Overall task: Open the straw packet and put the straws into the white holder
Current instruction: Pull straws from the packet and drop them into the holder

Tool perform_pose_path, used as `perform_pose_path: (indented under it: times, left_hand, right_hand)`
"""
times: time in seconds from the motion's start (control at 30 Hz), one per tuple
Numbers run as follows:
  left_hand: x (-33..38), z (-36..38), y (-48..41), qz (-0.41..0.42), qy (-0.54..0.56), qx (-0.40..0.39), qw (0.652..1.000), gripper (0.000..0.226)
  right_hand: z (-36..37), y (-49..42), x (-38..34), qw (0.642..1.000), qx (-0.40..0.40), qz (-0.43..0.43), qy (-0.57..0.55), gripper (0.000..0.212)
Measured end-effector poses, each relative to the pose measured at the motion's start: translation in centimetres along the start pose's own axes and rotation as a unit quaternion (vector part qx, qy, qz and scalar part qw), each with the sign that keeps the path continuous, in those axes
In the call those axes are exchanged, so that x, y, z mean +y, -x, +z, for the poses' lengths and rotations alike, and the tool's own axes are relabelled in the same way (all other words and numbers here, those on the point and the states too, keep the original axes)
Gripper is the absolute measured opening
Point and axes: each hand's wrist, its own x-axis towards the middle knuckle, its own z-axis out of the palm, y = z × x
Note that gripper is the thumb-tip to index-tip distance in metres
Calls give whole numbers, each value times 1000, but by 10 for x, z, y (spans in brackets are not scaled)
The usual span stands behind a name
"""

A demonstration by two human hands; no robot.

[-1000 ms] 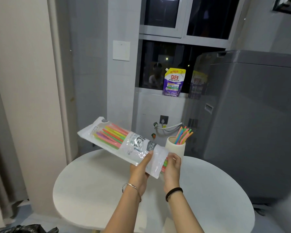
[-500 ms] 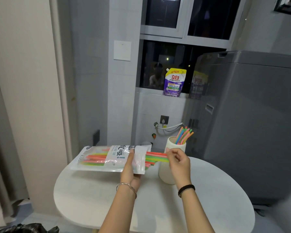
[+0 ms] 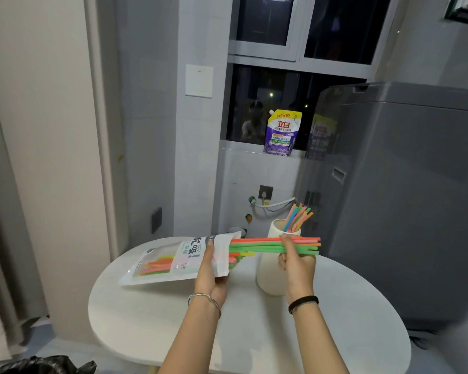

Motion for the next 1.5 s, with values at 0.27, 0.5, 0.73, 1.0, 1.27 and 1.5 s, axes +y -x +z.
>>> perform_pose_path:
  times: [0.27,0.5,0.73,1.0,1.27,1.5]
  left_hand:
    - [-3,8,9,-30,25,14,999,25]
    - [-8,13,11,-46,27,27,998,33]
    - [0,9,8,-30,52,37,998,6]
    - [2,13,11,-25,51,39,998,6]
    - [0,15,15,-22,48,31,998,8]
    - [6,12,12,-22,38,36,998,9]
  right_hand:
    - [7,9,12,995,-82,-31,52,10]
    - [10,9,10,998,-12,-41,36,24]
    - [-15,-15,-19,973,118,-194,35,27]
    - [-16,-64,-88,933,67,-310,168,32]
    - [7,-88,-98,869,-7,-338,361,39]
    - [23,-98,-87,829,-66,-288,475,36]
